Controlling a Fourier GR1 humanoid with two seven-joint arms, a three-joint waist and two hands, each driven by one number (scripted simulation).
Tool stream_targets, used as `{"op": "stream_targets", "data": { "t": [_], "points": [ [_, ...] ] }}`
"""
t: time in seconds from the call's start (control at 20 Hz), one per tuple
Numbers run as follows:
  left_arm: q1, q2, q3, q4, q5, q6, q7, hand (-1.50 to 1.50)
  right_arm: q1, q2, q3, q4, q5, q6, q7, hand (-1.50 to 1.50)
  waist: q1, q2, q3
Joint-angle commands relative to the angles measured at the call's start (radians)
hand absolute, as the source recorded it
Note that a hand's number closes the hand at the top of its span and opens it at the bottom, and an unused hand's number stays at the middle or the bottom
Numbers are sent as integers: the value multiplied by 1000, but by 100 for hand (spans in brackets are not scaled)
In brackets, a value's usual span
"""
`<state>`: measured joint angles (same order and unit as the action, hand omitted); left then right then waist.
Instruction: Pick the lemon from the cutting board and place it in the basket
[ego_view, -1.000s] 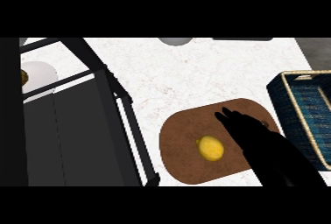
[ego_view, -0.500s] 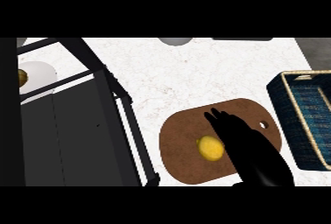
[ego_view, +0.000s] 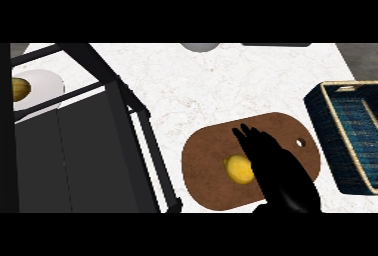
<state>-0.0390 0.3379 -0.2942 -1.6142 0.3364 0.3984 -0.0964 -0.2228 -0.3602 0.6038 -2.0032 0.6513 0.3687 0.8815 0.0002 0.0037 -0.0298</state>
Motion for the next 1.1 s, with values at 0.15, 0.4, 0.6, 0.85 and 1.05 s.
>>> {"op": "stream_targets", "data": {
  "t": [0.15, 0.4, 0.6, 0.85, 1.05],
  "points": [
    [24, 8, 8, -54, -32, -6, 8, 0, 44, 30, 31, 64, 71, -36, -24, -150, 5, -5, 30],
    [9, 5, 33, -28, -14, -29, -3, 0, 17, 14, -33, 143, 39, -11, -91, -150, 8, -2, 30],
    [-65, -1, 58, 25, -17, -25, 29, 0, 48, 18, -21, 161, 58, -34, -120, -150, -4, -2, 30],
    [-14, -45, 18, 1, -50, -13, -10, 0, 37, 15, -59, 167, 35, -1, -152, -150, 0, -3, 30],
    [29, -5, 14, -80, -50, -19, 30, 0, 31, 79, -18, 214, 85, -36, -136, -150, 8, -5, 30]
  ]
}}
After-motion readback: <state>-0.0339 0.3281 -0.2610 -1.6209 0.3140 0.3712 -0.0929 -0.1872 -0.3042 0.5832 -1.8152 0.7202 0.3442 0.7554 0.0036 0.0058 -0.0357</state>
